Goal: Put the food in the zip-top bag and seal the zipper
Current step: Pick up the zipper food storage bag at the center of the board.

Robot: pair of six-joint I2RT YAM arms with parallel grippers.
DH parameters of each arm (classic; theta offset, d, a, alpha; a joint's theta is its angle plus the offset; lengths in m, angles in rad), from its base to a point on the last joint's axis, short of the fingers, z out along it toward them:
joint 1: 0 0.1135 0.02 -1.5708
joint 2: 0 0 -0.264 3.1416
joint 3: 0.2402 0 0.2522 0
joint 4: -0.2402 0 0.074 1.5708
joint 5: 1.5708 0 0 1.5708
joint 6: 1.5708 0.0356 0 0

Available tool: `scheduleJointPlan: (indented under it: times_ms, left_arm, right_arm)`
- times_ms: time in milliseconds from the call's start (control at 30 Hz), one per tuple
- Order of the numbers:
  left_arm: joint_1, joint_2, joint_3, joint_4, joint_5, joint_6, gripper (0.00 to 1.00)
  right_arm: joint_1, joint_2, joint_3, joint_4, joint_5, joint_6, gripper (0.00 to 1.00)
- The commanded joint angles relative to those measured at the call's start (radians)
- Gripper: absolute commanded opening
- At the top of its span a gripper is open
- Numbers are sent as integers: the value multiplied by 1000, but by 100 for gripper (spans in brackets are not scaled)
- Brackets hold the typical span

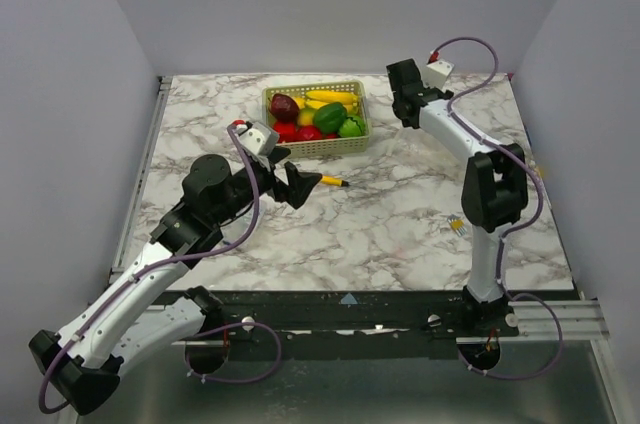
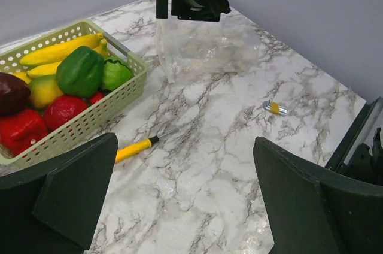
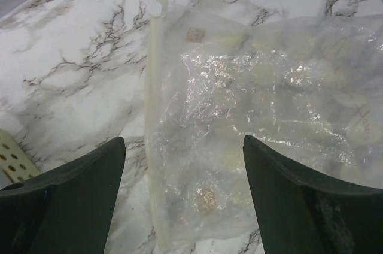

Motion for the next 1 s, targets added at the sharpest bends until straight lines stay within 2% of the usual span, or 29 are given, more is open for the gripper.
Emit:
scheduleJointPlan:
  times_ms: [0, 200, 367, 467, 967]
  left_arm:
    - [-25, 6, 43, -16, -31, 24, 99]
    - [-39, 7, 46, -29, -69, 50, 99]
    - [-38, 14, 46, -31, -84, 59, 99]
    - [-38, 23, 48, -32, -83, 59, 99]
    - [-38, 29, 48, -30, -64, 56, 99]
  right_arm:
    - [12, 133, 157, -123, 151, -10, 83]
    - [30, 301, 315, -157, 210, -129, 82]
    - [46, 371, 368, -157, 254, -189, 82]
    - [59, 391, 371, -141, 297, -234, 81]
    - [61, 438, 312, -29, 312, -356, 73]
